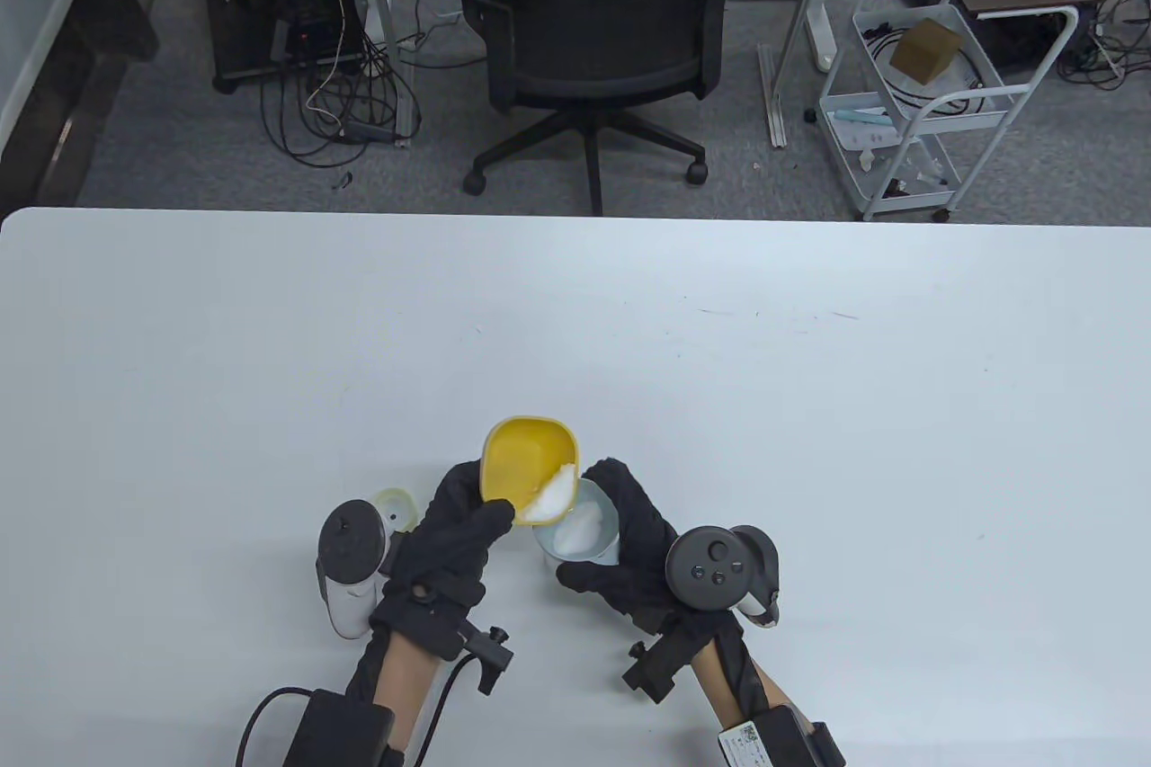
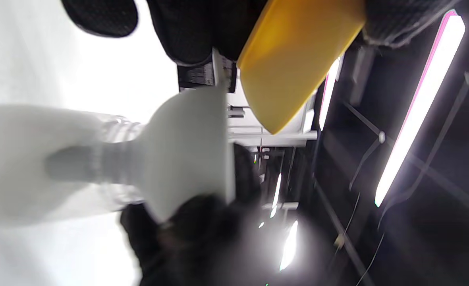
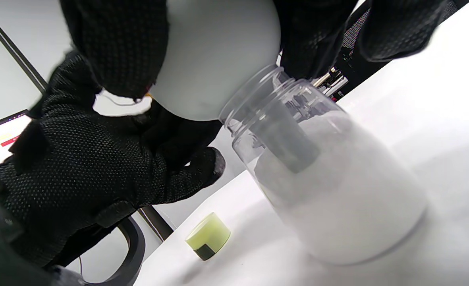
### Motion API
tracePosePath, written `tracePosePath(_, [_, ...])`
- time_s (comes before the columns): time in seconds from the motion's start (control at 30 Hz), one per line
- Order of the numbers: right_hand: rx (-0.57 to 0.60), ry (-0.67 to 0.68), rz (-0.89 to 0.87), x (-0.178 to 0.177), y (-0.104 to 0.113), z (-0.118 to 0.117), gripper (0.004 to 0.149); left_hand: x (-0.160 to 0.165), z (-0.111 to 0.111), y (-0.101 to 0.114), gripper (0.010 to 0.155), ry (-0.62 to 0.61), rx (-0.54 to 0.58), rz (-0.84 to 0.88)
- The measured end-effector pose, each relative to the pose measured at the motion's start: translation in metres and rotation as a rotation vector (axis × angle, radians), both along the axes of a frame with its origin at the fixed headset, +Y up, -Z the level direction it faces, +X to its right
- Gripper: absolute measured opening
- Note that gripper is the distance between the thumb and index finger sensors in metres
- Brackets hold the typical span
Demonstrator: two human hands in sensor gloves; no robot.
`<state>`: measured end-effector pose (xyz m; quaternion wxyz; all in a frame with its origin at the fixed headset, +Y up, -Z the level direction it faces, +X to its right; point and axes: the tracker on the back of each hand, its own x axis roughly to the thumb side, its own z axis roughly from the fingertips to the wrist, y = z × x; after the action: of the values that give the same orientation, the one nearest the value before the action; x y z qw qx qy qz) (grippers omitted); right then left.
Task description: Unscrew the press dispenser and pour salt into it
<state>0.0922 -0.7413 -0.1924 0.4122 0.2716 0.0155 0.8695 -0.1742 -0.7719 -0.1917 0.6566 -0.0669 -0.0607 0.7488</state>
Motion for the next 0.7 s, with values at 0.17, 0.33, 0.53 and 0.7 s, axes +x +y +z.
tracePosePath(0.17, [0.001,-0.001,0.001,0.0,0.0,0.0,0.109,-0.032,-0.002,-0.016,0.088,0.044,-0.17,0.33])
tracePosePath(0.33, [0.003,-0.001,0.004,0.0,0.0,0.0,0.108,-0.074,0.002,-0.017,0.089,0.182,-0.192,0.42])
tracePosePath(0.53, [0.006,-0.001,0.008,0.0,0.0,0.001,0.108,-0.119,0.013,-0.023,0.088,0.383,-0.215,0.417])
tracePosePath(0.7, [0.006,-0.001,0.008,0.0,0.0,0.001,0.108,-0.142,0.02,-0.037,0.089,0.507,-0.306,0.435])
